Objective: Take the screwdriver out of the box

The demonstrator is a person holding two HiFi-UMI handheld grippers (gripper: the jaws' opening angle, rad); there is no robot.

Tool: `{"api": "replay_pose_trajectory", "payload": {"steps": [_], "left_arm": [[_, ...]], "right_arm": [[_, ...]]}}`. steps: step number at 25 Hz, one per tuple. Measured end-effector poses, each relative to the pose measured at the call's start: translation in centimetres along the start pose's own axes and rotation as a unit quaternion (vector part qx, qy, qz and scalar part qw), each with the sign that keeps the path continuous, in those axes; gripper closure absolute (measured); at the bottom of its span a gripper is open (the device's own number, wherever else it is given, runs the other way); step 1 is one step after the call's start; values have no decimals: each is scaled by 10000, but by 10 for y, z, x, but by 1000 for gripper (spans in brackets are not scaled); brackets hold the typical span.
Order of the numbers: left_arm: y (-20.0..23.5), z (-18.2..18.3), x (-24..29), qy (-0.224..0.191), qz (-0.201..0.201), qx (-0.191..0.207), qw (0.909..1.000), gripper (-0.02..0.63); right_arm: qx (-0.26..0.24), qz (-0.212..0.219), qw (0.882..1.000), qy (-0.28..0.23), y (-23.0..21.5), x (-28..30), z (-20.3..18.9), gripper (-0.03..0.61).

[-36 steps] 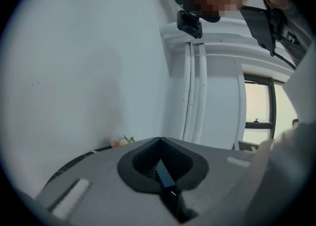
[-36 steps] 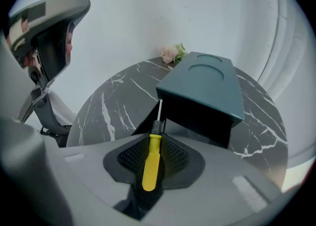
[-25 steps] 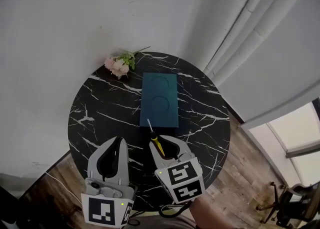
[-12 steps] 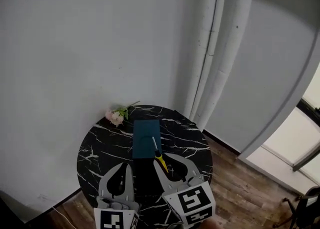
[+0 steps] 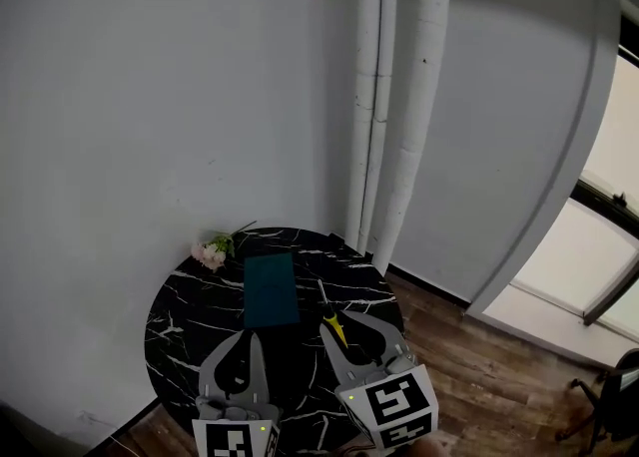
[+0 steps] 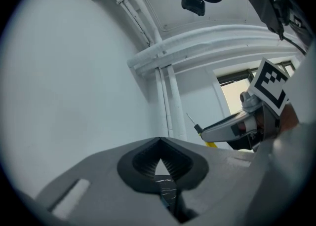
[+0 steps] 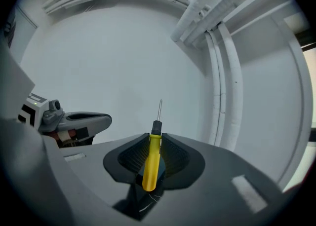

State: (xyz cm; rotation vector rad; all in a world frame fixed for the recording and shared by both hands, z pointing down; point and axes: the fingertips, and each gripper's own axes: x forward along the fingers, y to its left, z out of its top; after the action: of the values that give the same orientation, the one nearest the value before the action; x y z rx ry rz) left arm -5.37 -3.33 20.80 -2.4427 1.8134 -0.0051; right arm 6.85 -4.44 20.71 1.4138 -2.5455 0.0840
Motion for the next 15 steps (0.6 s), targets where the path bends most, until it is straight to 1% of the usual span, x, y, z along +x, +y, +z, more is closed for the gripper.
{"api": "replay_pose_trajectory", "payload": {"steps": [5,8,15], "left_arm": [[-21,8,3,-58,-91,117,9999,614],[-29,6,8,-45,-143,145,9998,614],[-24,-24,25,252,-195,50,9995,614]], "right_arm": [[249,-255,9985,417,-25,-5,-42,477],[414,-349,9962,689,-36,-2,-72,477],[722,-304,9879,1337,-38,17,-137,477]]}}
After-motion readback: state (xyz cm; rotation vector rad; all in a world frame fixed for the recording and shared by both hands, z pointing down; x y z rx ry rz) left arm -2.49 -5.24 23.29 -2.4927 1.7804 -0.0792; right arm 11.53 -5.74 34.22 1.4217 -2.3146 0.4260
